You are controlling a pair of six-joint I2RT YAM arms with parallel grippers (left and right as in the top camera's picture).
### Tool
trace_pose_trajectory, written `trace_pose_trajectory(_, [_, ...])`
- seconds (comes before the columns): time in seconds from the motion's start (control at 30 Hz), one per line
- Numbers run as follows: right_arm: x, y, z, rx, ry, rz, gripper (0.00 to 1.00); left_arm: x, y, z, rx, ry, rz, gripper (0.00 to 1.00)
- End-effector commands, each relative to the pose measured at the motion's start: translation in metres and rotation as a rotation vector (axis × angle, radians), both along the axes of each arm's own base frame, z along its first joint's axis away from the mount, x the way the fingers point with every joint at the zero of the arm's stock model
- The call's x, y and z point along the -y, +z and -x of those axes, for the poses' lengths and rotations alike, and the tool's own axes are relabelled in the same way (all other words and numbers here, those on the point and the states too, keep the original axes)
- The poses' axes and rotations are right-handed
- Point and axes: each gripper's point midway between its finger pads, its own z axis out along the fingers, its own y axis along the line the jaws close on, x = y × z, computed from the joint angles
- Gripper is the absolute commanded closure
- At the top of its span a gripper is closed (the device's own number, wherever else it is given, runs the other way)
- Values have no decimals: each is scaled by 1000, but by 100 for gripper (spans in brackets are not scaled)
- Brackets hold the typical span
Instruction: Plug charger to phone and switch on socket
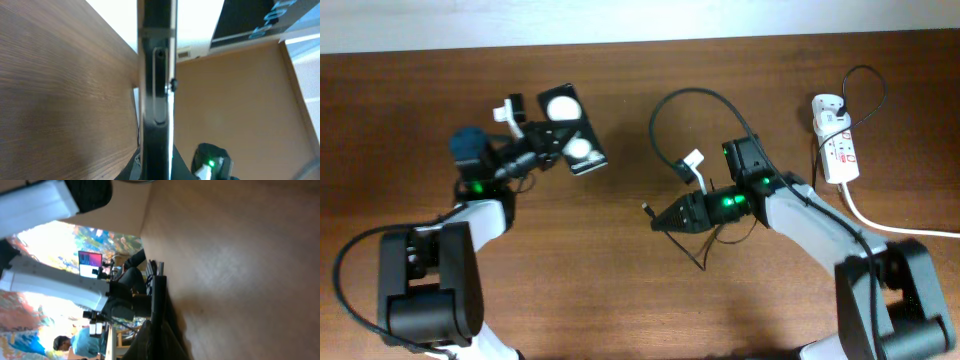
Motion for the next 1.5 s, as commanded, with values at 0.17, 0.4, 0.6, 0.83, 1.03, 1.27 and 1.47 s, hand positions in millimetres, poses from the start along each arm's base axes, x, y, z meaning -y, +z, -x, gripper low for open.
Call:
trace_pose_trajectory(0.17, [-31, 35, -29, 63, -170, -120, 96, 48, 33, -8, 59, 42, 78, 100])
trace_pose_trajectory(0.4, [-31, 45, -30, -35, -205, -162, 96, 64, 33, 14, -91, -101, 162, 100])
trace_pose_trajectory(0.6, [-32, 45, -34, -67, -238, -157, 96, 69, 33, 18, -93, -129, 160, 100])
trace_pose_trajectory(0.83, [-37, 48, -38, -24, -262, -166, 96, 77, 33, 21, -84, -144, 154, 100])
trace_pose_trajectory(1.03, [-36, 44, -42, -36, -284, -154, 96, 77, 33, 21, -85, -144, 154, 100])
trace_pose_trajectory(1.27, [-36, 38, -38, -76, -272, -135, 96, 77, 33, 21, -85, -143, 154, 100])
trace_pose_trajectory(1.47, [-37, 41, -34, -67, -245, -147, 96, 77, 33, 21, -84, -139, 154, 100])
